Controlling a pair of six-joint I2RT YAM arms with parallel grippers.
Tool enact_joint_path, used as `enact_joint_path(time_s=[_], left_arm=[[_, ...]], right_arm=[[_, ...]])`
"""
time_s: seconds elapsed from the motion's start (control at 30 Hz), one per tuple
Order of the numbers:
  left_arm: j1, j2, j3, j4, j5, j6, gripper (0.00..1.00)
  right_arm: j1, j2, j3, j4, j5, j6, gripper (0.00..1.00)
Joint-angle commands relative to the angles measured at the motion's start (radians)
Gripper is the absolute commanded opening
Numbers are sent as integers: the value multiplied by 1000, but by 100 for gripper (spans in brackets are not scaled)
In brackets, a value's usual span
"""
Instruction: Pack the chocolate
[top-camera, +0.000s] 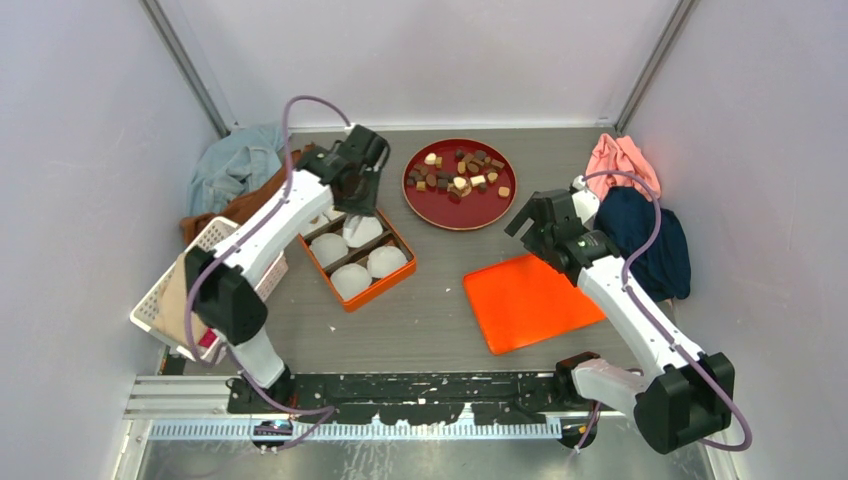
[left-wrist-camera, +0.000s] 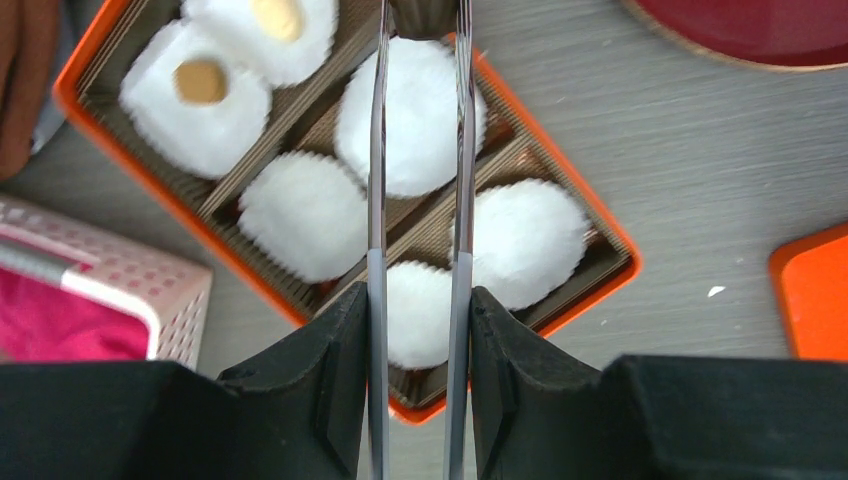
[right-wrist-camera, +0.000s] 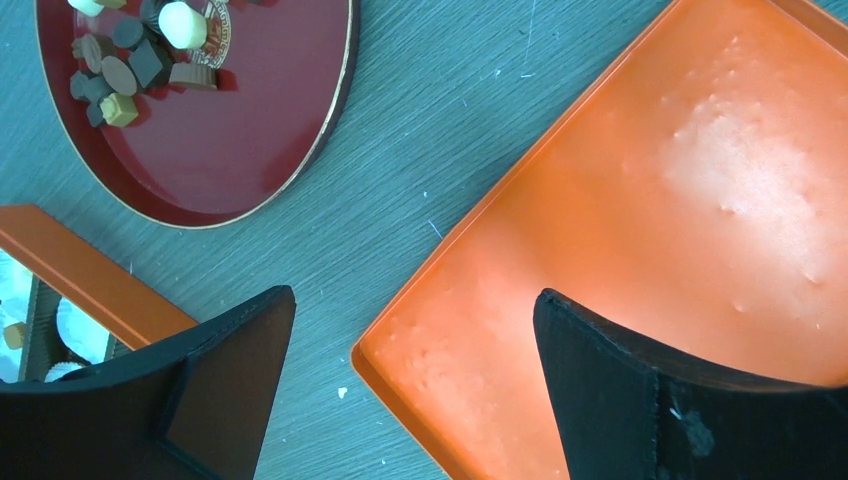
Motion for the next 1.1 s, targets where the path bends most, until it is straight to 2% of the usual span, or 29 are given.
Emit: enact_joint_path(time_s=[0.0,0.23,0.43,0.57,0.83,1.07], left_arm=[[57,-159,-112,-17,-24,9,25],[91,-276,-276,-73,-11,-27,25],[130,-332,-362,-78,54,-84,25],[130,-354,-412,-87,35,-110,25],[139,-318,-444,-52,49,-116,26],[141,-295,-463,-19,20,-116,35]], right_arm=[[-3,10,-6,63,-17,11,94],[-3,11,-6,71,-20,6,94],[-3,10,-3,60,-19,1,94],[-3,9,-6,62,-17,3,94],[-3,18,4,62,-25,5,94],[-3,17,4,60,-25,6,94]])
